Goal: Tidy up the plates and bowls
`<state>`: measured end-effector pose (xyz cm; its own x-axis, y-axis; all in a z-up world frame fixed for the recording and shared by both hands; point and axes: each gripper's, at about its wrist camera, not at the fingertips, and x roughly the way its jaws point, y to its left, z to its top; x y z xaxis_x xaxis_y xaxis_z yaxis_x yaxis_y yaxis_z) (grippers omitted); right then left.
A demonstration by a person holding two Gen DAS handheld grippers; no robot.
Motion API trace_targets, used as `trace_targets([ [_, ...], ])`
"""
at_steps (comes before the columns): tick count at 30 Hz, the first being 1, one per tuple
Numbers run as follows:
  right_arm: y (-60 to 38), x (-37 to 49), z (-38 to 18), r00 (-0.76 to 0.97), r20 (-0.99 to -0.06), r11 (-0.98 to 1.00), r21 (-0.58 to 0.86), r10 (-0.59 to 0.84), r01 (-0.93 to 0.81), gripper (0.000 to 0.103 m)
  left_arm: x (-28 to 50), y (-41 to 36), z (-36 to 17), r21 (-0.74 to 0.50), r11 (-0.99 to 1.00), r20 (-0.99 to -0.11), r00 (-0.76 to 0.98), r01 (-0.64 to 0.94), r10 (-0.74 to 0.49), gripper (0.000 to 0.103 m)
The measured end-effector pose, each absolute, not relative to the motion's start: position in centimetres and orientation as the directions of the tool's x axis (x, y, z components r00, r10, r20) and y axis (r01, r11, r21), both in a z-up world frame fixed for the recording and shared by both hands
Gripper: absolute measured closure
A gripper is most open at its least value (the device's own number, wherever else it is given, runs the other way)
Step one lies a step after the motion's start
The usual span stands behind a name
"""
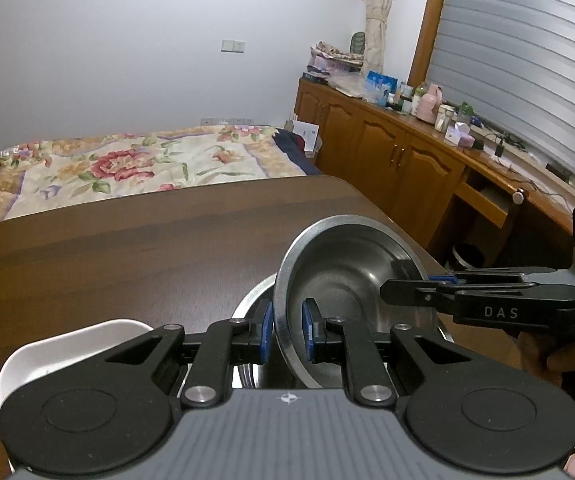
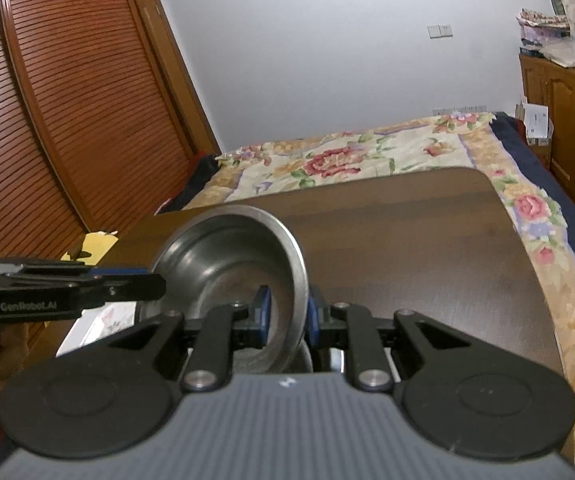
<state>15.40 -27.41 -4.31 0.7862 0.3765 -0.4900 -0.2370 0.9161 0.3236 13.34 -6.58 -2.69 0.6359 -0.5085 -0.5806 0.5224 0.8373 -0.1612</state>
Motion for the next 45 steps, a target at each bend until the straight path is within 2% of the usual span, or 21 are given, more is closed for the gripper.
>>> trace_targets([
  [18, -26.2, 13.9, -6.0, 0.78, -0.501, 0.918, 0.319, 0.376, -0.237, 0.082, 12.5, -6.0, -4.7, -0.154, 0.848, -0.61, 0.626, 0.507, -0.485, 0.085],
  [27, -25.2, 13.5, -5.8, 0.799, -0.499, 0.94, 0.235, 0.334, -0.246, 0.081, 12.4, -5.9, -5.2, -0.171, 0.847, -0.612, 0.62, 0.503, -0.491, 0.085],
  [38, -25.7, 13.3, -5.5, 0.826, -0.464, 0.946, 0.211, 0.32, -0.247, 0.081, 12.1, -5.0, -5.0, -0.194, 0.848, -0.587, 0.635, 0.492, -0.503, 0.085],
  [45, -26.3, 12.9, -4.7, 0.857, -0.41, 0.947, 0.212, 0.312, -0.243, 0.081, 12.1, -4.7, -4.2, -0.199, 0.853, -0.567, 0.654, 0.482, -0.501, 0.085],
])
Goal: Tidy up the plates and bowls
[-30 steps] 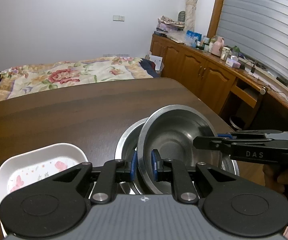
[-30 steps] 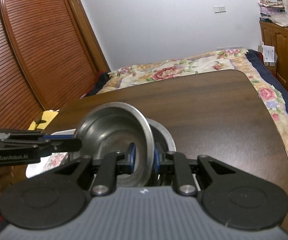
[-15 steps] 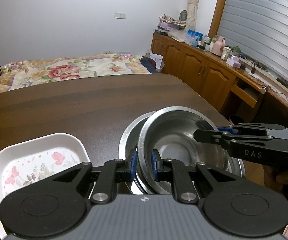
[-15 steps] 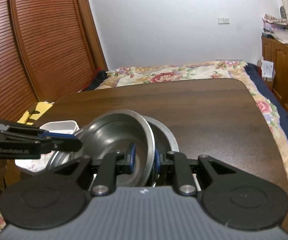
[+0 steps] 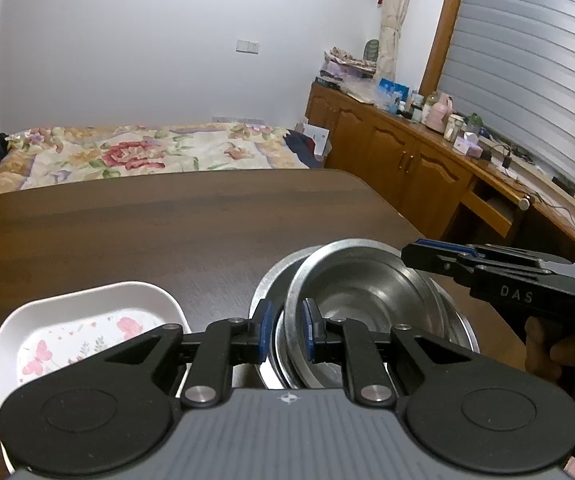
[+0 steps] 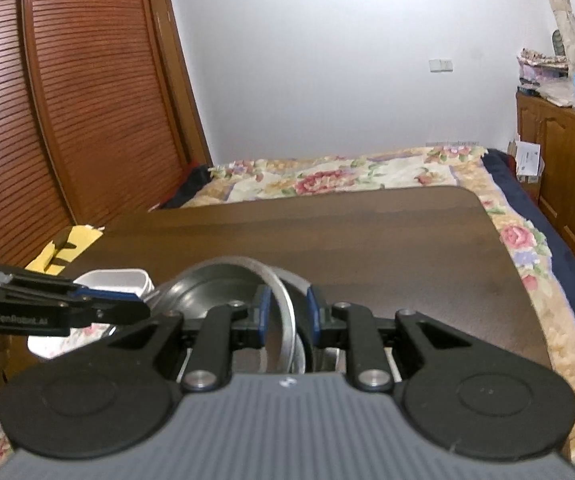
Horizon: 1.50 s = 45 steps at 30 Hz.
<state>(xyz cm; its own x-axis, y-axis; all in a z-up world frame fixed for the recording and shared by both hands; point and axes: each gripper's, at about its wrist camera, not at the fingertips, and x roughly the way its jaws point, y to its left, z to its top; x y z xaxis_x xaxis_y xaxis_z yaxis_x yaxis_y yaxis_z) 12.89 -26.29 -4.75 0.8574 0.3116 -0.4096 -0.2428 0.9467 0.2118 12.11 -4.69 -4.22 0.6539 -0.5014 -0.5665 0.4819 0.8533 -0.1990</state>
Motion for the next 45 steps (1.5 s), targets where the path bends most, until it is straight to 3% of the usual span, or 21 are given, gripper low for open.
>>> trace_targets([
  [9, -25.5, 13.8, -5.2, 0.862, -0.393, 0.947, 0.174, 0.319, -0.271, 0.082, 11.6, -4.5, -4.4, -0.204, 0.861, -0.551, 0.672, 0.465, -0.494, 0.084],
  [14, -25.6, 13.6, -5.6, 0.856, -0.411, 0.949, 0.17, 0.315, -0.268, 0.082, 11.5, -4.3, -4.8, -0.195, 0.873, -0.54, 0.694, 0.447, -0.476, 0.067],
  [21, -25.5, 13.0, -5.7, 0.861, -0.406, 0.951, 0.163, 0.307, -0.262, 0.081, 11.1, -4.3, -5.6, -0.179, 0.882, -0.541, 0.705, 0.436, -0.458, 0.064],
  [25, -25.5, 12.5, -6.0, 0.863, -0.398, 0.95, 0.163, 0.31, -0.267, 0.073, 10.8, -4.6, -6.1, -0.169, 0.886, -0.541, 0.711, 0.432, -0.45, 0.062],
  [29, -25.2, 11.9, -6.1, 0.878, -0.378, 0.956, 0.144, 0.293, -0.257, 0.055, 10.6, -5.0, -6.0, -0.15, 0.889, -0.533, 0.722, 0.433, -0.442, 0.062],
  [45, -27.2, 11.1, -6.5, 0.911, -0.346, 0.97, 0.163, 0.225, -0.178, 0.051, 9.7, -6.4, -6.0, -0.099, 0.896, -0.533, 0.737, 0.434, -0.416, 0.062],
])
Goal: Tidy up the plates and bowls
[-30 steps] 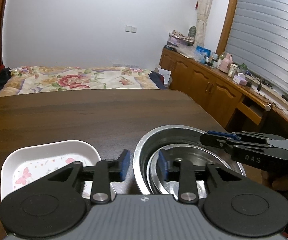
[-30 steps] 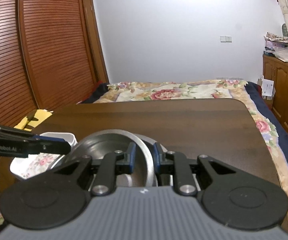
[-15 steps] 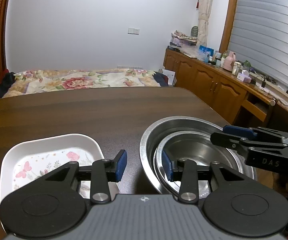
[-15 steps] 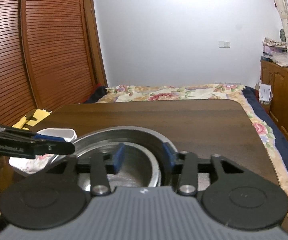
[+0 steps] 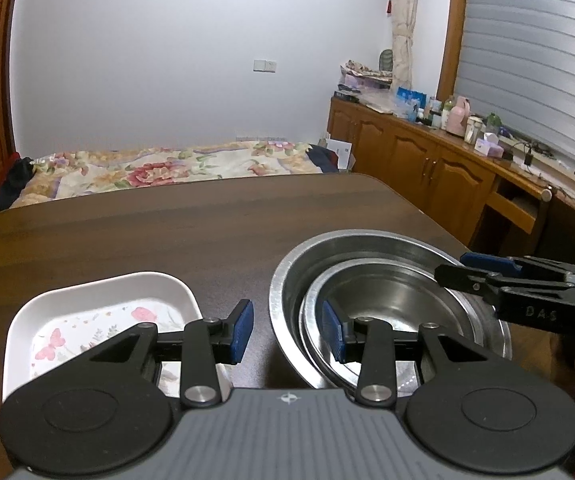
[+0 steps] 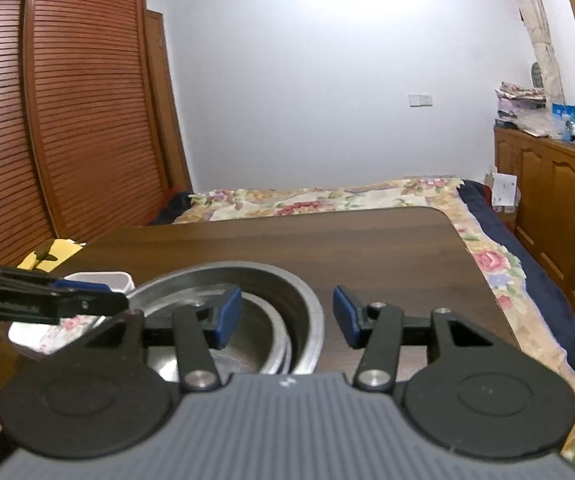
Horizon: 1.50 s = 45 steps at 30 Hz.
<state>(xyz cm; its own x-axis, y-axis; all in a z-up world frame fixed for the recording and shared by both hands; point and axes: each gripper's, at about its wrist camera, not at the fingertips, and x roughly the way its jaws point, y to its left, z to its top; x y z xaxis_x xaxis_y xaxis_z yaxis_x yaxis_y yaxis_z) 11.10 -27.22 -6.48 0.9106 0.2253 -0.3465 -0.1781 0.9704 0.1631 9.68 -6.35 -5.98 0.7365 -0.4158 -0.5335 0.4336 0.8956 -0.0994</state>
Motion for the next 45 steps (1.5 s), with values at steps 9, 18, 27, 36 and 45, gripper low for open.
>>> trace_targets([
  [9, -27.0, 11.2, -8.1, 0.894, -0.383, 0.967, 0.191, 0.233, -0.17, 0.051, 9.5, -7.3, -6.4, -0.073, 0.905, -0.558, 0.735, 0.419, -0.385, 0.062],
  [18, -27.1, 11.3, -8.6, 0.88, -0.395, 0.954, 0.243, 0.264, -0.178, 0.051, 9.6, -8.0, -6.8, -0.064, 0.906, -0.565, 0.733, 0.418, -0.378, 0.066],
  [27, -26.8, 11.2, -8.7, 0.872, -0.399, 0.947, 0.26, 0.283, -0.189, 0.051, 9.3, -8.1, -7.2, -0.064, 0.906, -0.565, 0.734, 0.417, -0.378, 0.067],
  [36, -26.5, 11.1, -8.8, 0.866, -0.402, 0.943, 0.266, 0.298, -0.201, 0.051, 9.2, -8.2, -7.4, -0.057, 0.907, -0.565, 0.735, 0.418, -0.374, 0.067],
  [45, -26.3, 11.2, -8.9, 0.859, -0.408, 0.94, 0.269, 0.31, -0.211, 0.062, 9.2, -8.2, -7.4, -0.064, 0.908, -0.569, 0.732, 0.414, -0.375, 0.067],
])
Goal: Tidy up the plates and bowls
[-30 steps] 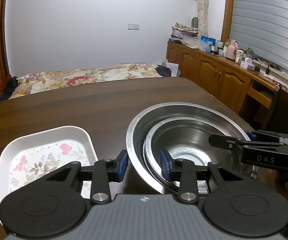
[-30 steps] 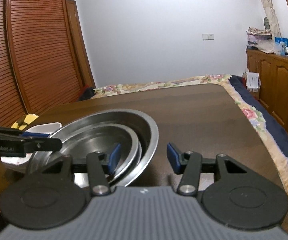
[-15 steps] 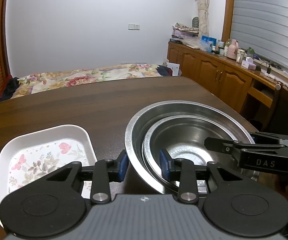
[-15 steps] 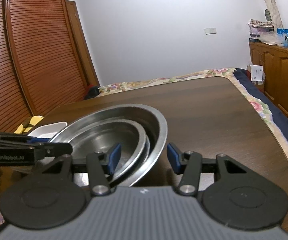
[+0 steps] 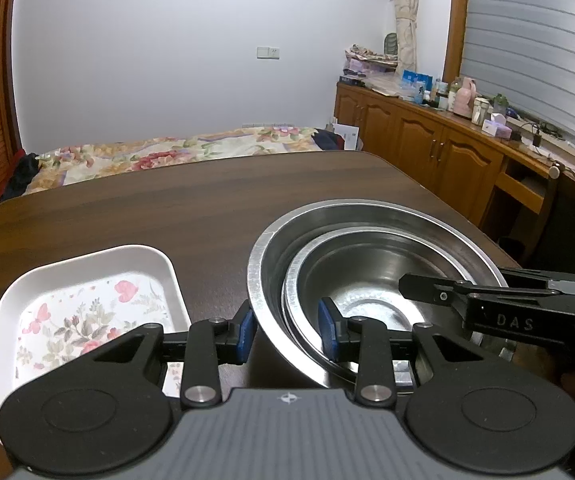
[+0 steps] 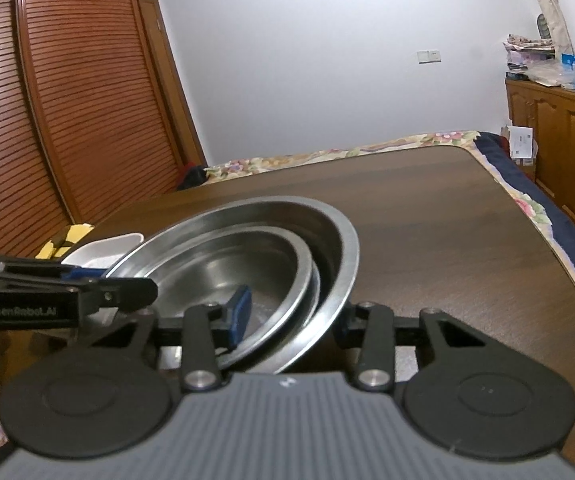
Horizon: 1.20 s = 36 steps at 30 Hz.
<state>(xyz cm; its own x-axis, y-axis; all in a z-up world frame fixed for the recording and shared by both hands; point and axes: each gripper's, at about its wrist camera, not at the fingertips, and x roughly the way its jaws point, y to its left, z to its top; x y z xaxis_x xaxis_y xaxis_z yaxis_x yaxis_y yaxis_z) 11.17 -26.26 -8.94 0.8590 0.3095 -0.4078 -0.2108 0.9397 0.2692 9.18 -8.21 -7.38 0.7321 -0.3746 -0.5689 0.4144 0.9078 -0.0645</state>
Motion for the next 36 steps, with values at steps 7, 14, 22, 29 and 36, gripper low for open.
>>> trace_targets([
  [7, -26.7, 11.6, -8.9, 0.854, -0.413, 0.93, 0.315, 0.316, -0.192, 0.068, 9.4, -7.6, -7.2, -0.088, 0.906, -0.569, 0.726, 0.414, -0.387, 0.069],
  [14, -26.6, 11.8, -8.9, 0.852, -0.41, 0.916, 0.361, 0.325, -0.176, 0.07, 9.7, -6.8, -6.3, -0.091, 0.905, -0.566, 0.727, 0.415, -0.39, 0.069],
  [22, -26.2, 12.2, -8.4, 0.855, -0.397, 0.906, 0.384, 0.335, -0.177, 0.071, 9.8, -6.1, -6.1, -0.104, 0.911, -0.564, 0.731, 0.399, -0.384, 0.069],
  [29, -26.2, 12.7, -8.7, 0.848, -0.413, 0.902, 0.403, 0.333, -0.158, 0.082, 9.9, -5.8, -6.2, -0.115, 0.913, -0.558, 0.735, 0.392, -0.386, 0.073],
  [36, -26.3, 12.9, -8.9, 0.84, -0.423, 0.889, 0.436, 0.34, -0.14, 0.082, 9.8, -5.6, -5.7, -0.124, 0.915, -0.547, 0.743, 0.385, -0.387, 0.073],
])
